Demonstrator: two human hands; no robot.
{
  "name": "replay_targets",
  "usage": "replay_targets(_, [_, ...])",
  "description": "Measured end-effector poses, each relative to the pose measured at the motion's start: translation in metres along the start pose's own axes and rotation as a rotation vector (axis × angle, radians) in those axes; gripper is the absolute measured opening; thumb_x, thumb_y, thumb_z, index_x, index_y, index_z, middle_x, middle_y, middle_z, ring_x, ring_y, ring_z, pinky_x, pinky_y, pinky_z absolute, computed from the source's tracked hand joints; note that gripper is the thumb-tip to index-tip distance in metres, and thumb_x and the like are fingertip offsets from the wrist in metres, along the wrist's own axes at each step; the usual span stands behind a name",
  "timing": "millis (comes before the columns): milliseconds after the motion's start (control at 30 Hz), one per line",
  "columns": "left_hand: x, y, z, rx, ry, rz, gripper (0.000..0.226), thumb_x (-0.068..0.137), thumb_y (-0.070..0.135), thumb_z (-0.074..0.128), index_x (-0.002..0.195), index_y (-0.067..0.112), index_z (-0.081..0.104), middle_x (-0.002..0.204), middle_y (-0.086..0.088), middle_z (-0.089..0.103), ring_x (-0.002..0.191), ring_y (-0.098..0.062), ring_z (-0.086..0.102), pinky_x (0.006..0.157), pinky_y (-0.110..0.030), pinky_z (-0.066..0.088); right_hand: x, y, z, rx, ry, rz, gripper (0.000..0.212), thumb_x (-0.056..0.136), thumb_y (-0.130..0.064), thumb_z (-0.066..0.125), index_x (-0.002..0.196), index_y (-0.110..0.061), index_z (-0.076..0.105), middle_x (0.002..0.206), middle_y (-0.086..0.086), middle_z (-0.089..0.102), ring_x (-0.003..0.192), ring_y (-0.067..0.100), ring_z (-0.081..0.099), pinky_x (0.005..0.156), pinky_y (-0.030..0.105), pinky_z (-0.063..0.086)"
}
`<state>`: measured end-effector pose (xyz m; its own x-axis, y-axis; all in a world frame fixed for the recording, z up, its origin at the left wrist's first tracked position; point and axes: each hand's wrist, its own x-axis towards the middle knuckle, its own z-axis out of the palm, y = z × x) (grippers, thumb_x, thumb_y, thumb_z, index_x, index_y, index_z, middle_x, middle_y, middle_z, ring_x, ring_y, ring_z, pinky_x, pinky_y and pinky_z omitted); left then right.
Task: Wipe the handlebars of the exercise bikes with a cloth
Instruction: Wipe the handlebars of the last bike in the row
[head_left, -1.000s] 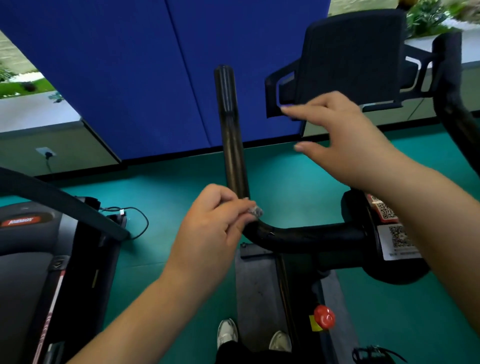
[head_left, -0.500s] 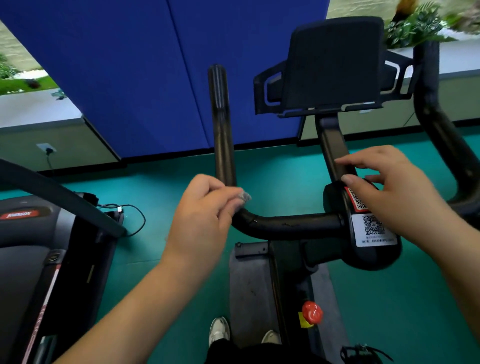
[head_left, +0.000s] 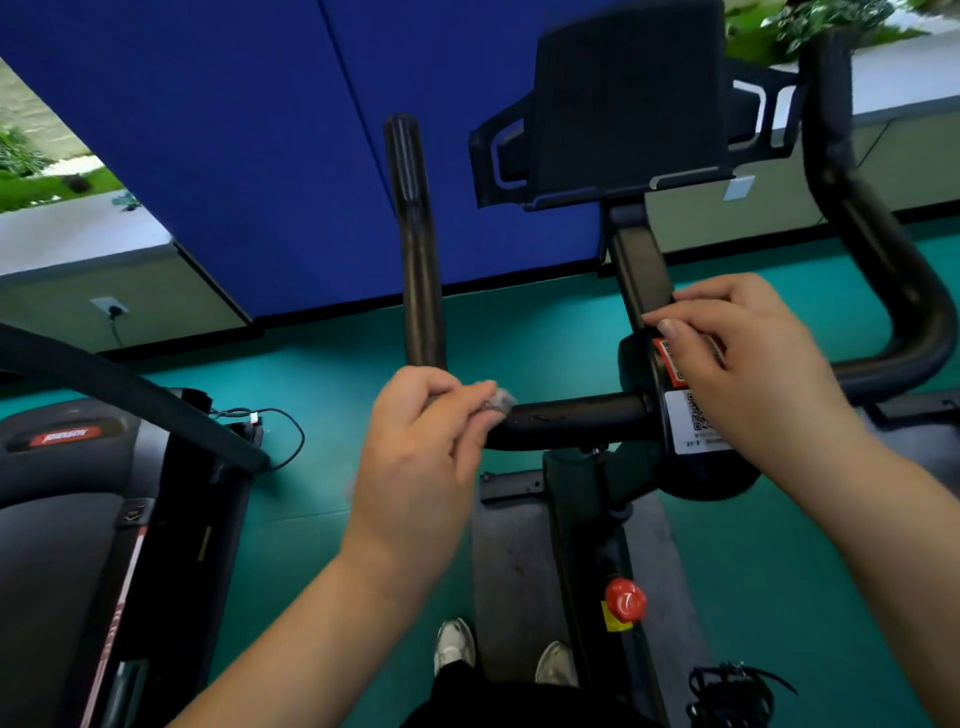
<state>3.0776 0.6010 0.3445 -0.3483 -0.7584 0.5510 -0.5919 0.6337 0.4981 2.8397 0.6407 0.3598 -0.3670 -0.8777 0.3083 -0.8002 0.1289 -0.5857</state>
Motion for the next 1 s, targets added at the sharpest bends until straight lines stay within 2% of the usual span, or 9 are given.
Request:
replay_targets(100, [-0.004,-0.001,-0.002,0.033,0.021,-0.014,0.024,0.088,0.019,0.062,0.103,0.003,0.072,0.094,-0.005,0.055,0.086,-0.016,0.054,0.084,-0.023,0.044,-0.002,0.002,0.002,0.010,0.030,-0.012,0.024,0.093,-0.023,0.053,0.107,-0.017,0.071,0.106,-0.009,0.046,0.097,0.002,0.044,0.086,0.012,0.029])
replay_targets(200, [-0.002,0.023,0.017,0.000,-0.048,0.064,0.022,0.087,0.015,0.061,0.102,0.002,0.071,0.093,-0.009,0.057,0.087,-0.017,0.054,0.087,-0.020,0.043,-0.003,0.001,0.004,0.018,0.068,-0.022,0.022,0.092,-0.020,0.054,0.104,-0.015,0.072,0.104,-0.009,0.048,0.095,0.000,0.043,0.083,0.008,0.027])
replay_targets(300, [0.005,0.046,0.035,-0.009,-0.127,0.170,0.023,0.088,0.016,0.059,0.100,0.000,0.070,0.089,-0.011,0.058,0.082,-0.024,0.055,0.078,-0.032,0.046,-0.002,0.002,0.005,0.011,0.083,-0.022,0.021,0.092,-0.018,0.055,0.104,-0.015,0.072,0.105,-0.007,0.051,0.094,0.000,0.043,0.082,0.007,0.027])
replay_targets(367, [0.009,0.044,0.033,-0.004,-0.146,0.197,0.023,0.087,0.017,0.059,0.100,0.001,0.071,0.088,-0.010,0.058,0.081,-0.025,0.054,0.076,-0.034,0.045,-0.002,0.002,0.005,0.010,0.083,-0.019,0.021,0.092,-0.019,0.055,0.104,-0.016,0.073,0.104,-0.009,0.049,0.094,-0.001,0.044,0.079,0.007,0.028])
replay_targets(533, [0.006,0.017,0.004,0.071,-0.137,0.142,0.026,0.087,0.021,0.057,0.103,0.006,0.072,0.091,-0.005,0.059,0.084,-0.020,0.054,0.082,-0.019,0.040,-0.002,0.001,0.003,0.030,0.060,0.005,0.022,0.092,-0.025,0.053,0.104,-0.020,0.072,0.103,-0.014,0.047,0.092,-0.003,0.043,0.074,-0.003,0.027])
replay_targets(667, [0.005,0.025,0.011,0.059,-0.109,0.131,0.023,0.087,0.018,0.060,0.100,0.005,0.073,0.089,-0.007,0.060,0.083,-0.022,0.054,0.079,-0.027,0.043,-0.002,-0.001,0.003,0.029,0.054,0.020,0.021,0.092,-0.025,0.053,0.102,-0.020,0.071,0.103,-0.014,0.047,0.091,0.000,0.045,0.071,0.000,0.029])
replay_targets(767, [0.014,0.052,0.034,0.004,-0.173,0.177,0.022,0.085,0.018,0.060,0.097,0.005,0.073,0.087,-0.007,0.060,0.082,-0.021,0.053,0.076,-0.031,0.042,-0.001,-0.001,0.002,0.023,0.061,0.014,0.022,0.092,-0.024,0.052,0.103,-0.018,0.071,0.102,-0.013,0.048,0.091,0.001,0.045,0.068,0.004,0.030])
replay_targets(867, [0.020,0.062,0.041,0.008,-0.238,0.178,0.025,0.084,0.021,0.059,0.098,0.005,0.072,0.087,-0.007,0.060,0.080,-0.024,0.054,0.074,-0.031,0.041,-0.002,0.000,0.002,0.030,0.060,0.019,0.022,0.092,-0.025,0.053,0.103,-0.019,0.071,0.102,-0.014,0.047,0.089,0.000,0.045,0.070,0.001,0.031])
replay_targets(1000, [0.020,0.045,0.023,0.032,-0.253,0.136,0.028,0.084,0.027,0.059,0.100,0.009,0.074,0.087,-0.001,0.058,0.083,-0.019,0.054,0.077,-0.023,0.040,-0.003,-0.001,0.005,0.033,0.071,0.011,0.021,0.093,-0.023,0.053,0.101,-0.018,0.071,0.101,-0.012,0.047,0.091,0.005,0.048,0.076,0.017,0.034])
